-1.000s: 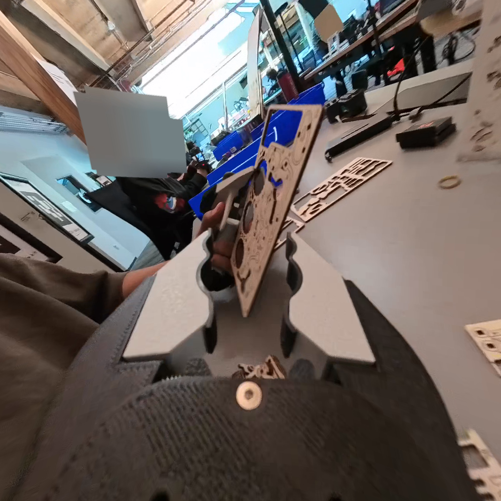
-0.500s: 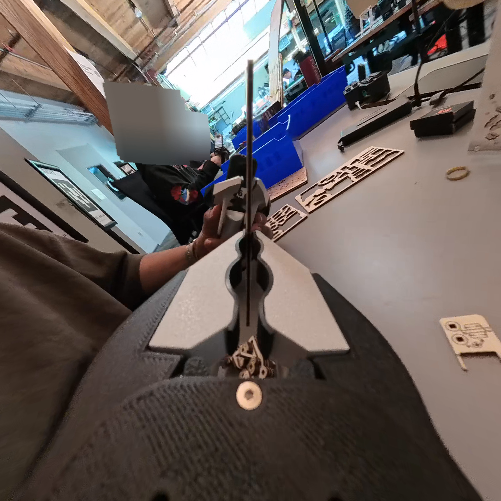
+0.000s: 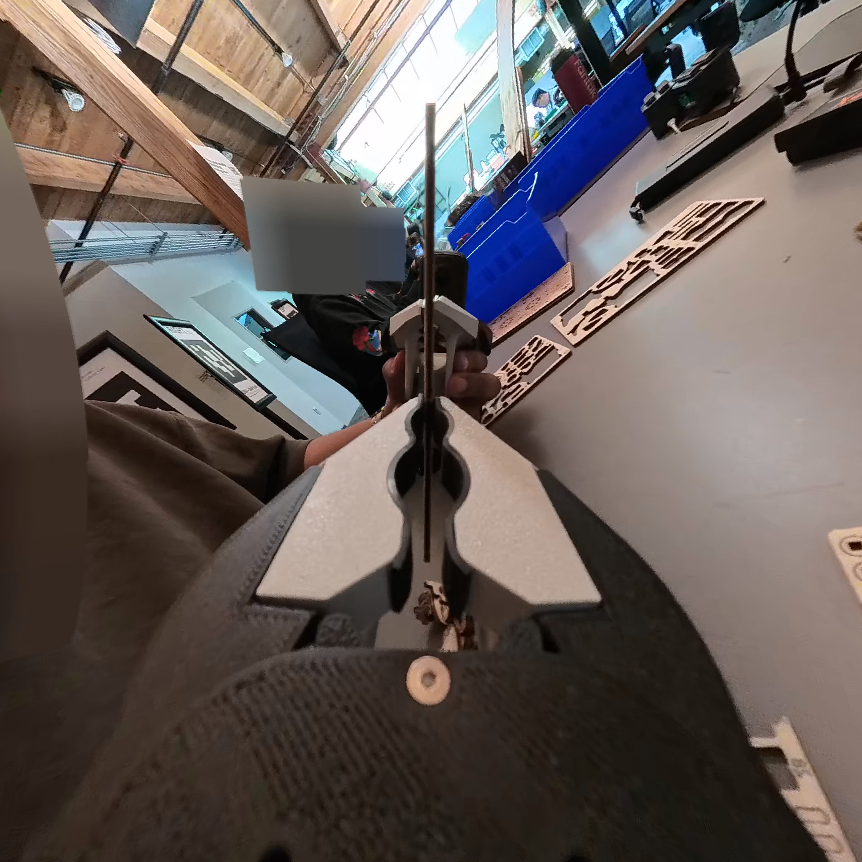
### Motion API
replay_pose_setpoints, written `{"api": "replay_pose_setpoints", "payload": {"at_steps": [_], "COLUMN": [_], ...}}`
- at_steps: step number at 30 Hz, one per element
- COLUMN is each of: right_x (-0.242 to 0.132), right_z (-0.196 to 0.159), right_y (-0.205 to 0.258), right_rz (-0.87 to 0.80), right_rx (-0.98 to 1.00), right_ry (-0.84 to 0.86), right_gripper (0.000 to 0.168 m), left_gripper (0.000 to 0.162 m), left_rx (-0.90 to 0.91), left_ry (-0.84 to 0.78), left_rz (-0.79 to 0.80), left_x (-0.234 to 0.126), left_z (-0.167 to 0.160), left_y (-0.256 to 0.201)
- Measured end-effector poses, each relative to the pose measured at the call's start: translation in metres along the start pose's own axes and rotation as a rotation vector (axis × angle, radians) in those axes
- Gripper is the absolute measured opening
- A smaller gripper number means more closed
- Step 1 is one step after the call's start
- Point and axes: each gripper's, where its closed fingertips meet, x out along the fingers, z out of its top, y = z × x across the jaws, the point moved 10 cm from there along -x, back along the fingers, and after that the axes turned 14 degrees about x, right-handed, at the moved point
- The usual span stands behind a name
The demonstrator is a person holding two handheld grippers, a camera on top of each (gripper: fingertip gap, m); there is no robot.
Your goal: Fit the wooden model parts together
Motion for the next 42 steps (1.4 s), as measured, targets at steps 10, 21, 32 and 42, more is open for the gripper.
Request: {"api": "replay_pose_setpoints", "payload": {"at_steps": [10, 21, 32, 42], "right_x": [0.001, 0.004, 0.001, 0.001], "right_z": [0.000, -0.004, -0.001, -0.002], "right_y": [0.006, 0.016, 0.007, 0.005], "right_rz": [-0.063, -0.137, -0.129, -0.102], "right_rx": [-0.101, -0.292, -0.197, -0.157], "right_ry": [0.008, 0.023, 0.019, 0.029], "right_gripper": [0.002, 0.005, 0.001, 0.000], "left_gripper": [0.000, 0.001, 0.010, 0.001], "left_rx": [0.093, 0.161, 0.163, 0.181], "left_ry": [0.052, 0.094, 0.040, 0.097], "left_rz": [0.137, 0.299, 0.216, 0.149], "left_x": [0.001, 0.004, -0.001, -0.005], "left_z": [0.003, 0.001, 0.006, 0.013], "left_y": [-0.003, -0.009, -0.007, -0.006]}}
